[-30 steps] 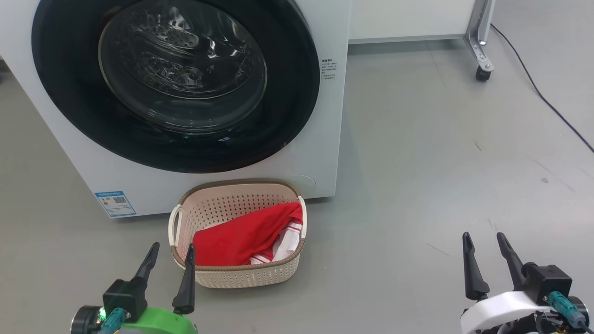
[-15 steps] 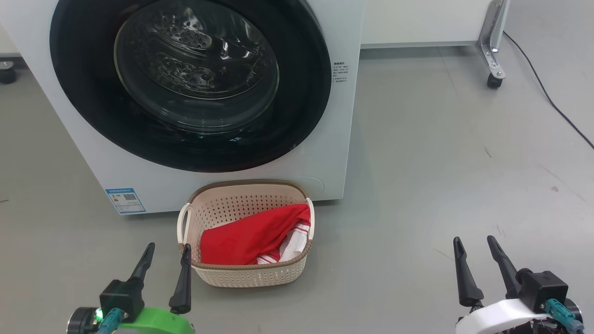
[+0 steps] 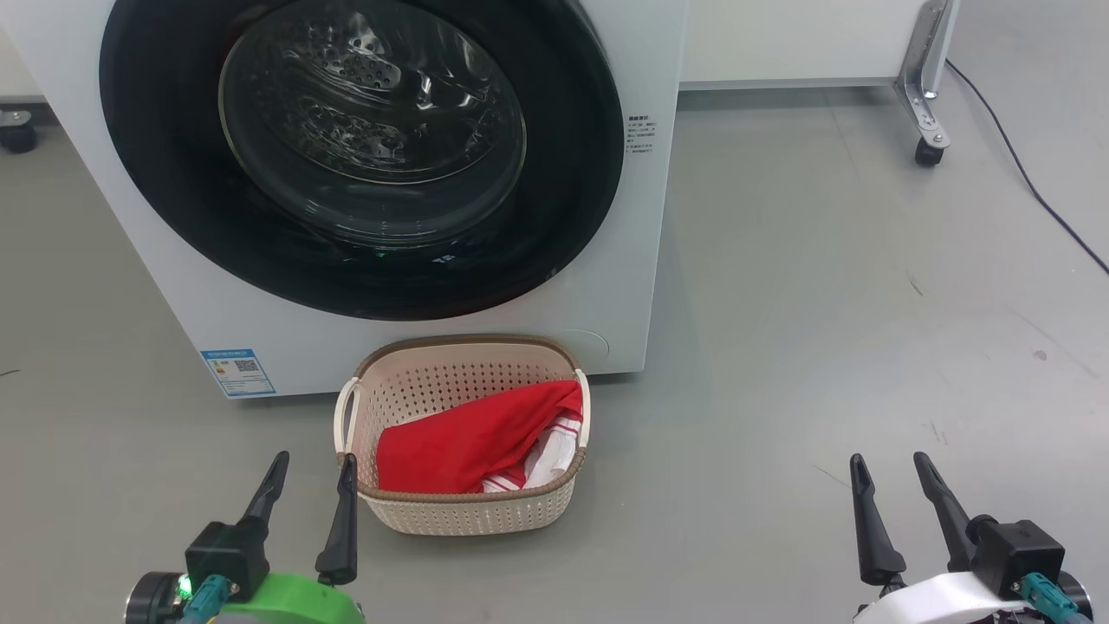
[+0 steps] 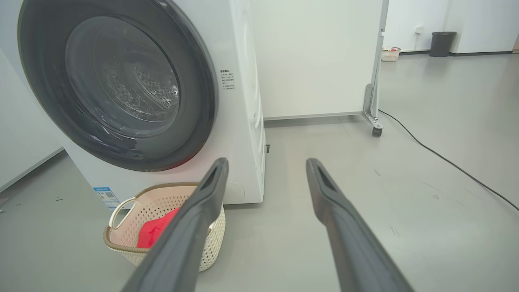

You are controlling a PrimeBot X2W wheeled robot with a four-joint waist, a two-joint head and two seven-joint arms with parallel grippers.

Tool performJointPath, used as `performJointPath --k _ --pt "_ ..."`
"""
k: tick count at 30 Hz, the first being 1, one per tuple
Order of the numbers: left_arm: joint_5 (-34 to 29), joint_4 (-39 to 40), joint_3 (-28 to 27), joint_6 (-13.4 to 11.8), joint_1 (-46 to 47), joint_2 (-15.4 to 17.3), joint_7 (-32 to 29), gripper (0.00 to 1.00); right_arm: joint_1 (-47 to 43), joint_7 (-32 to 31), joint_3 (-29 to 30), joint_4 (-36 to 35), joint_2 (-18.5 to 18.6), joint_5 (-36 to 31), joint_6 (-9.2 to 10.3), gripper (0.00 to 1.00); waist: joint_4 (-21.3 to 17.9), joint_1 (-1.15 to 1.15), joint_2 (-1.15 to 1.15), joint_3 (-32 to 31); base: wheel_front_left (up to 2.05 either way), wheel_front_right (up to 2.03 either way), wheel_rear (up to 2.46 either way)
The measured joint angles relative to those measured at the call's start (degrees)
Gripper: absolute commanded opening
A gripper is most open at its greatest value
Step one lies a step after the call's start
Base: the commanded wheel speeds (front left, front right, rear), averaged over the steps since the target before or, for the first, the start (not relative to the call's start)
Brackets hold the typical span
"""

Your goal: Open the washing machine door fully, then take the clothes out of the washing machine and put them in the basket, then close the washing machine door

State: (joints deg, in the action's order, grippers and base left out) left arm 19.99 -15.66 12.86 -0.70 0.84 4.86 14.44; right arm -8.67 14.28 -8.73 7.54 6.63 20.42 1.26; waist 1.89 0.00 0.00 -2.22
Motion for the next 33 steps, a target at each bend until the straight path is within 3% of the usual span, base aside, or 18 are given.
performJointPath --k 15,16,23,33 --pt "0.0 0.51 0.07 0.08 -0.02 -0.19 0.0 1.0 -0.29 -0.01 0.0 -1.38 0.25 -0.01 0.41 1.0 0.11 0.0 0.0 0.18 0.0 0.0 0.0" --pt "0.0 0.69 0.07 0.21 -0.02 -0.21 0.0 0.0 -0.3 -0.02 0.01 -1.45 0.27 -0.02 0.41 0.0 0.14 0.0 0.0 0.21 0.0 0.0 0.0" --pt "0.41 -1.96 0.18 0.25 -1.53 -0.78 -0.35 0.0 -1.38 -0.19 -0.24 1.02 -0.82 0.8 0.34 0.0 0.11 0.0 0.0 0.25 0.0 0.0 0.0" --pt "6.9 -2.42 -2.02 0.64 -1.34 -0.9 -2.88 0.0 -1.25 -1.34 0.48 1.02 -1.12 6.64 -0.35 0.0 -0.14 0.0 0.0 0.47 0.0 0.0 0.0"
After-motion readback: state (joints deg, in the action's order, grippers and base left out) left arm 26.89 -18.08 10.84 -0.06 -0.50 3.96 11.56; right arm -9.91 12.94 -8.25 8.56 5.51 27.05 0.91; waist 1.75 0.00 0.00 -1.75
